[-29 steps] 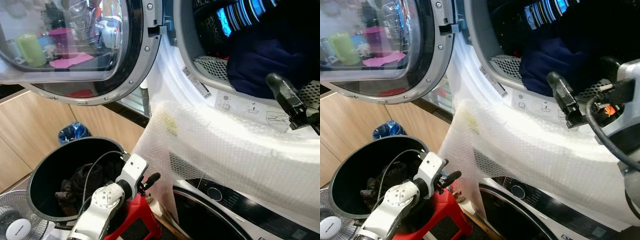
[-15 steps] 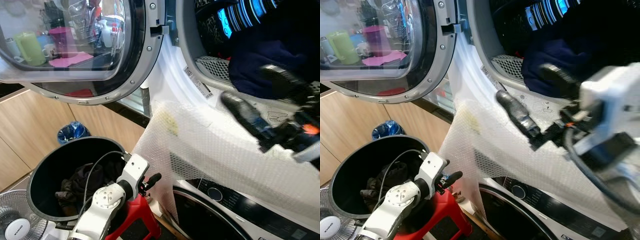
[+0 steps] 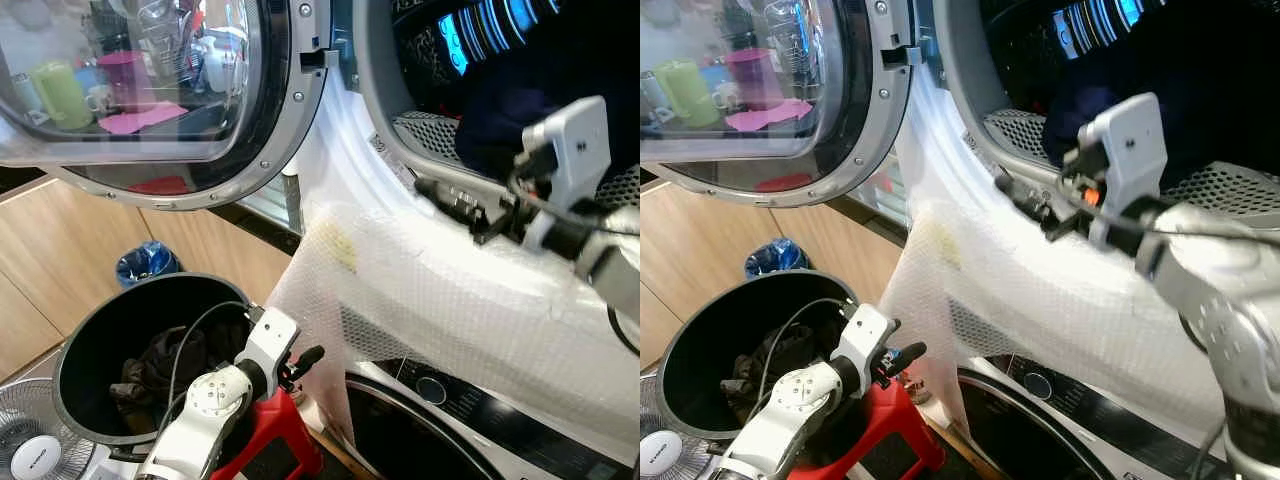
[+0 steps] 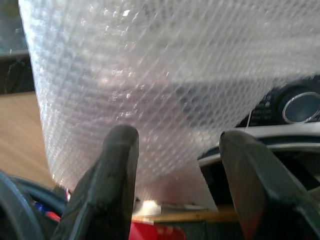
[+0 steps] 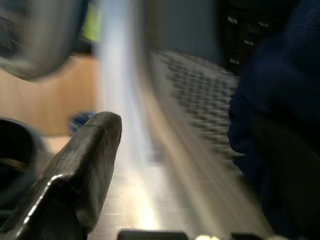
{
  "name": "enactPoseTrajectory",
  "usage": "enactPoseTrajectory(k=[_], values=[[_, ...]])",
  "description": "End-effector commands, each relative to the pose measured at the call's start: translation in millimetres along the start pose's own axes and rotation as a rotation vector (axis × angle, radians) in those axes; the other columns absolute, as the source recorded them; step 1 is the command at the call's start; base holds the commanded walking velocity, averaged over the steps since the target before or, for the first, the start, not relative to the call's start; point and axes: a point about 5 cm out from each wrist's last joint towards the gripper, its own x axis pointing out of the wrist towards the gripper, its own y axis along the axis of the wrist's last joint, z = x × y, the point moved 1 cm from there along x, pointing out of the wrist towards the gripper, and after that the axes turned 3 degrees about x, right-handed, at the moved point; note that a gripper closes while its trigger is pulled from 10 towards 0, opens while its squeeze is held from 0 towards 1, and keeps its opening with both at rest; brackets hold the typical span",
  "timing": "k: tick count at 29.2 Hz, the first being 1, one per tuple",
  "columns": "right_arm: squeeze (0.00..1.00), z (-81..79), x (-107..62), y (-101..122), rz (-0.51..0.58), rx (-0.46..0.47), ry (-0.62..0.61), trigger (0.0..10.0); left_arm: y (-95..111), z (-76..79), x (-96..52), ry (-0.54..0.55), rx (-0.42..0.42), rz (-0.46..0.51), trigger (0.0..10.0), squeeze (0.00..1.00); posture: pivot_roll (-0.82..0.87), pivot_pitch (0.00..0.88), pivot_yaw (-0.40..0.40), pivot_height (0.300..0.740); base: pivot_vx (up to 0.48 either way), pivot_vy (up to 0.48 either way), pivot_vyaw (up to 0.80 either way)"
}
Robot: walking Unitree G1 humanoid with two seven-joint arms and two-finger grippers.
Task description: Clothes washing
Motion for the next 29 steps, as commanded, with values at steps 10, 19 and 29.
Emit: enactPoseTrajectory(k=[10, 19, 29], values=[[0.00, 75.5, 26.2, 47, 0.069, 0.002, -0.369, 10.0, 4, -4.3, 0.1, 0.033, 0.001, -0.004, 10.0, 0.00, 0.03, 0.102, 0.050, 0.740, 0.000, 0.000, 0.00], [0.00, 106.6, 45.2, 56, 0.060, 0.110, -0.591, 10.0, 8, -2.7, 1.6, 0.038, -0.007, -0.005, 10.0, 0.00, 0.03, 0.098, 0.044, 0.740, 0.000, 0.000, 0.00], [0.00, 115.8, 38.8, 38, 0.073, 0.242, -0.678, 10.0, 8, 1.8, 3.5, 0.020, -0.011, -0.010, 10.0, 0.00, 0.03, 0.095, 0.043, 0.740, 0.000, 0.000, 0.00]])
